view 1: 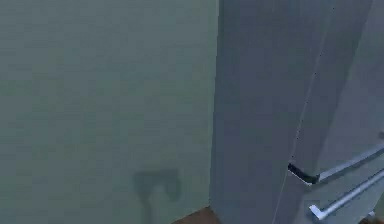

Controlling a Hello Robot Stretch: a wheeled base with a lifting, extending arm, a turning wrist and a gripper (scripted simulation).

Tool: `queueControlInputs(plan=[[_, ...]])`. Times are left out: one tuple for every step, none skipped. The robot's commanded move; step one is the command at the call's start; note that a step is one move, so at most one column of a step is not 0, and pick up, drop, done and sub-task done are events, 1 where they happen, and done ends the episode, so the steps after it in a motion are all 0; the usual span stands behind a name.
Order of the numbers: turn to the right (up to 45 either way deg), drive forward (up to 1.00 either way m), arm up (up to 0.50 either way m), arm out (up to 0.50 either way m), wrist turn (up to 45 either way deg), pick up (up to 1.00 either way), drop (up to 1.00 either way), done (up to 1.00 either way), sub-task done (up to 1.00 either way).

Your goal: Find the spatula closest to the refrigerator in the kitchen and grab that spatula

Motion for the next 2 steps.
queueControlInputs(plan=[[45.0, 0.0, 0.0, 0.0, 0.0, 0.0, 0.0, 0.0, 0.0], [45.0, 0.0, 0.0, 0.0, 0.0, 0.0, 0.0, 0.0, 0.0]])
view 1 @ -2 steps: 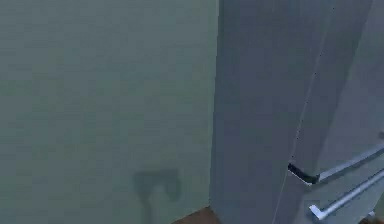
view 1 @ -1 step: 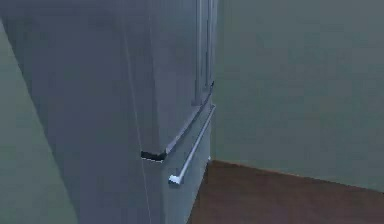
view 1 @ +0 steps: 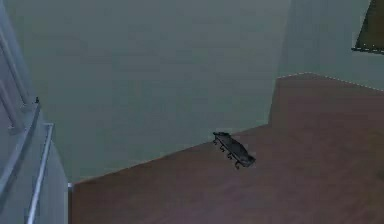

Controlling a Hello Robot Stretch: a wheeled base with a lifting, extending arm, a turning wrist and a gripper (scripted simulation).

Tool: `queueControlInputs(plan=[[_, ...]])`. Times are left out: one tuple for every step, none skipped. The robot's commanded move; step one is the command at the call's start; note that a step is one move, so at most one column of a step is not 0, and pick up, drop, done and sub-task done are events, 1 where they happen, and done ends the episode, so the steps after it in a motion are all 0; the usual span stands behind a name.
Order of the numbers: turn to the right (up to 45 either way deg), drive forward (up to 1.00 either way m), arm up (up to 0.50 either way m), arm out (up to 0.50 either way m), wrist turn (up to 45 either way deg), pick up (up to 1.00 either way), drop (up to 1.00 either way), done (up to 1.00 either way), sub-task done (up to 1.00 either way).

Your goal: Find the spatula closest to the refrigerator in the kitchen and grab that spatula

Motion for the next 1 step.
queueControlInputs(plan=[[45.0, 0.0, 0.0, 0.0, 0.0, 0.0, 0.0, 0.0, 0.0]])
